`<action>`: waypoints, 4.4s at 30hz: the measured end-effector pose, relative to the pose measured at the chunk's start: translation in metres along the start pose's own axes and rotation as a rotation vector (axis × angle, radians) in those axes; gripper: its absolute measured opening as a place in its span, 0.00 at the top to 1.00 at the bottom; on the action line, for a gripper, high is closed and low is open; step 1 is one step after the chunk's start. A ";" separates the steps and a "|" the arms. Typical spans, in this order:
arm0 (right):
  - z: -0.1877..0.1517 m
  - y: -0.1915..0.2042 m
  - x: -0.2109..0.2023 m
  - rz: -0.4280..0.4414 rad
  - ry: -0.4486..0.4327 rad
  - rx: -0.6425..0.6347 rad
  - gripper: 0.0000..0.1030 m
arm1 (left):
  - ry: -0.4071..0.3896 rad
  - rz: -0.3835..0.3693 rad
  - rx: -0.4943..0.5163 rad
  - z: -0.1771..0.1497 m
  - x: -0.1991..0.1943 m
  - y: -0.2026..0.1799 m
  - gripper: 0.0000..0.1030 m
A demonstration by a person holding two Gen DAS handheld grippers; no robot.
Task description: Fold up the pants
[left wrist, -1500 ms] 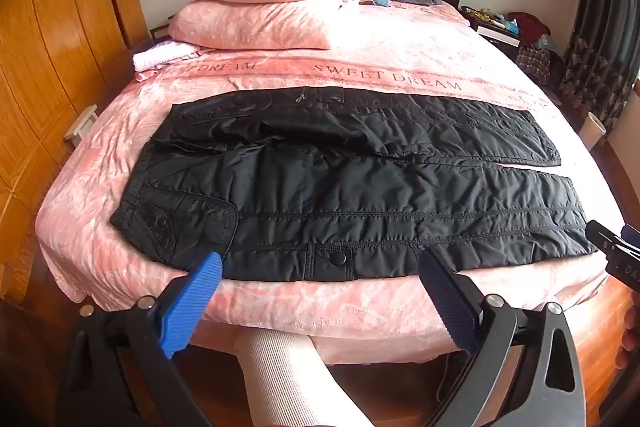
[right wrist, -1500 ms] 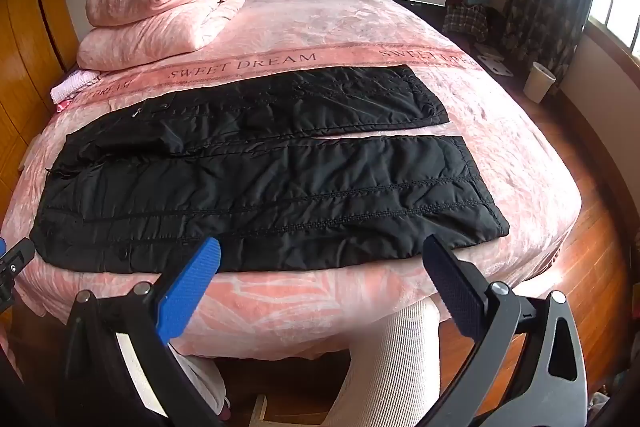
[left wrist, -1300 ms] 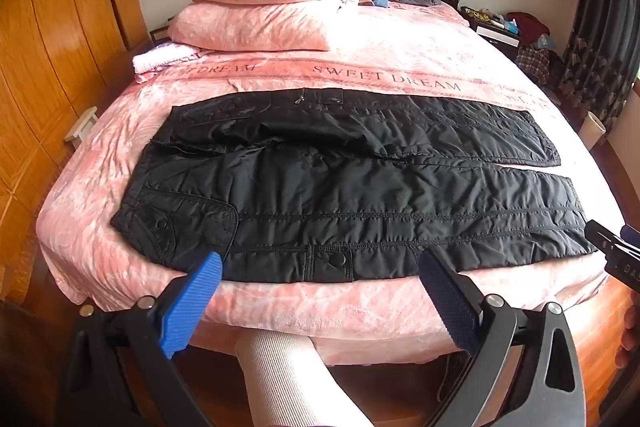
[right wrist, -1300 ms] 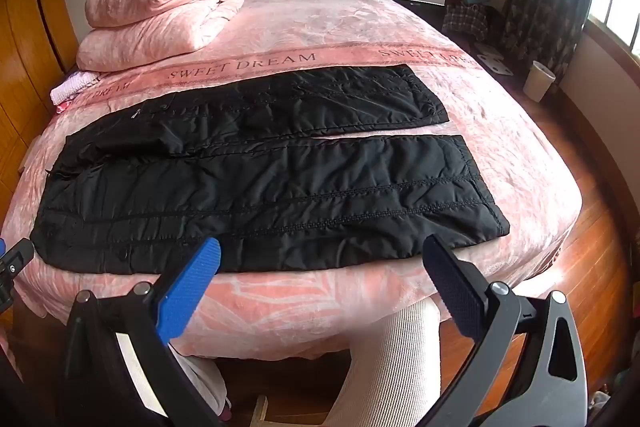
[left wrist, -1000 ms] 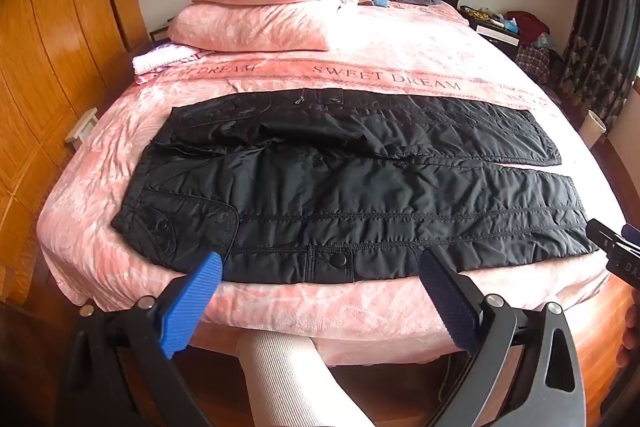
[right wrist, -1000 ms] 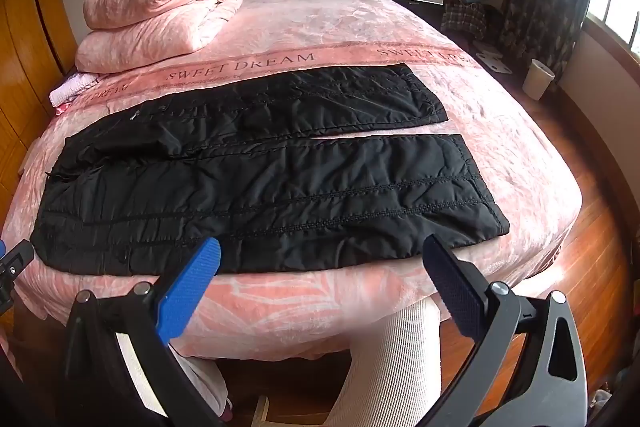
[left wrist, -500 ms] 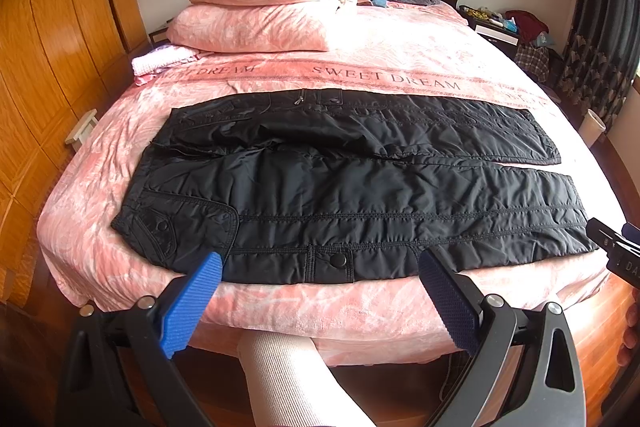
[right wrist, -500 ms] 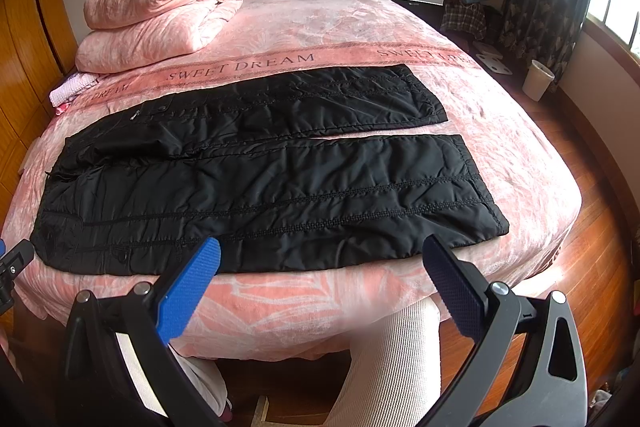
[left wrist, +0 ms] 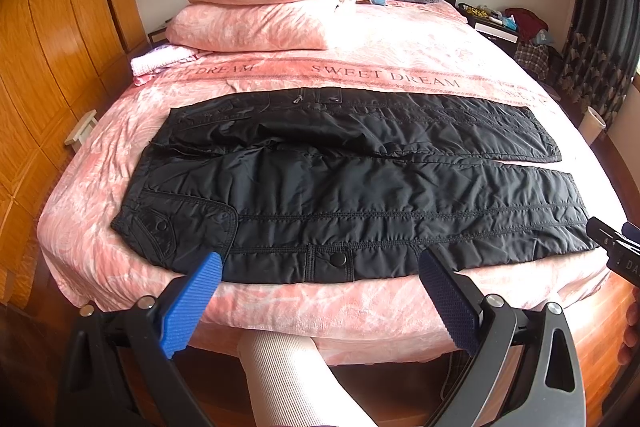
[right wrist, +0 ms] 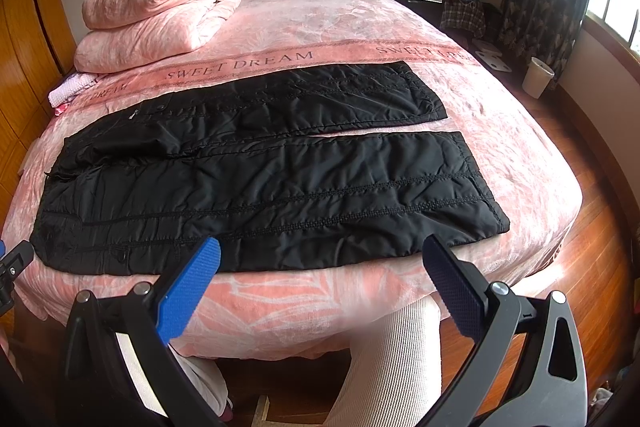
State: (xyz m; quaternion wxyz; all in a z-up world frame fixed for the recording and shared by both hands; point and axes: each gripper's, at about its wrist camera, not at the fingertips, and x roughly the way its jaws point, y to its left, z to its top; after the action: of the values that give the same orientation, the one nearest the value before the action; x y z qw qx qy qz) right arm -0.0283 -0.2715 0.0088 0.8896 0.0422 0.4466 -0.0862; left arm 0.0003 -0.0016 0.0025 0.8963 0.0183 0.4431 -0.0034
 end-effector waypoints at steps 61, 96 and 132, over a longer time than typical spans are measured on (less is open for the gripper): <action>0.024 -0.015 0.041 0.089 0.043 -0.007 0.02 | 0.111 -0.077 0.013 0.000 0.040 0.005 0.04; 0.287 0.084 0.390 0.616 0.361 -0.777 0.02 | 0.371 -0.398 0.357 0.267 0.389 0.000 0.04; 0.268 0.065 0.312 0.706 0.007 -0.879 0.96 | 0.363 -0.555 0.566 0.290 0.400 -0.059 0.11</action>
State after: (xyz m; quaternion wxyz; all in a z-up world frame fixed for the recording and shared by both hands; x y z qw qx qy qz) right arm 0.3779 -0.2848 -0.0818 0.7967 -0.1851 0.4024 0.4112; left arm 0.4718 -0.0667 -0.1414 0.7286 0.1438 0.5634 -0.3621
